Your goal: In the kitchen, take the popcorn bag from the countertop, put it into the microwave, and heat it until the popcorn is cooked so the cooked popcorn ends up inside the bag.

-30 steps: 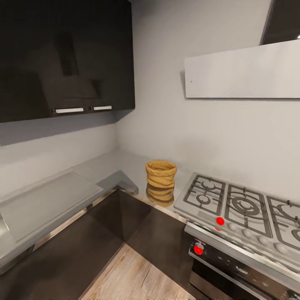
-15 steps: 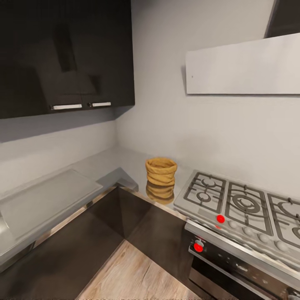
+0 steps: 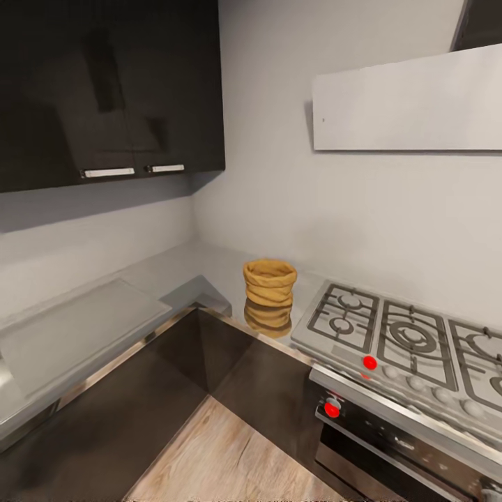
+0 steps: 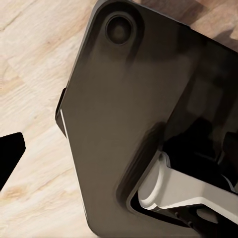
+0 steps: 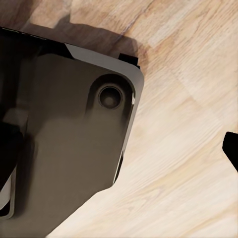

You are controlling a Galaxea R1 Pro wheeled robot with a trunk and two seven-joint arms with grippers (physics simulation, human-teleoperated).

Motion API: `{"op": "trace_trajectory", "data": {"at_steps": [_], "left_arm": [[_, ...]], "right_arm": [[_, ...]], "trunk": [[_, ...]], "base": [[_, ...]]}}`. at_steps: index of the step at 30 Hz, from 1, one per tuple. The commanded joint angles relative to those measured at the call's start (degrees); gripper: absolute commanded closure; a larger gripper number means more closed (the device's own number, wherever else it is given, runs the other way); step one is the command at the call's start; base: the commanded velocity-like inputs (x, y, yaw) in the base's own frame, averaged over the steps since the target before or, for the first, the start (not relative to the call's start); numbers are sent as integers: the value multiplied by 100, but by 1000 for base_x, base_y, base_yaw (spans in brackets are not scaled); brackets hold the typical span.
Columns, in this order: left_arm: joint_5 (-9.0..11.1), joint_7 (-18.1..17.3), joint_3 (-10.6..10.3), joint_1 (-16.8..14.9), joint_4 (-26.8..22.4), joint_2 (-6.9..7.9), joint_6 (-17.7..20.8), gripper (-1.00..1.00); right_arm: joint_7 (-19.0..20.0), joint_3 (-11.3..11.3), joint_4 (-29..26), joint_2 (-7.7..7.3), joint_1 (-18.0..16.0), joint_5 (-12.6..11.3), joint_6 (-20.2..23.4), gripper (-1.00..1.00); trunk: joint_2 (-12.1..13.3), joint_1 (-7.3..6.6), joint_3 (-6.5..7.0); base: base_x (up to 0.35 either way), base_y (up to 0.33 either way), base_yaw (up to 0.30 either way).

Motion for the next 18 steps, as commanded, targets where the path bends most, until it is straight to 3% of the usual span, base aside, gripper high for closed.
{"op": "trace_trajectory", "data": {"at_steps": [1, 18], "left_arm": [[-3, 4, 44, 1, -8, -3, -9, -100], [13, 3, 69, 1, -2, 13, -4, -100]], "right_arm": [[11, -48, 13, -3, -9, 45, -7, -100], [5, -49, 13, -3, -9, 45, -7, -100]], "trunk": [[-10, 2, -19], [-10, 2, -176]], "base": [[0, 0, 0], [0, 0, 0]]}}
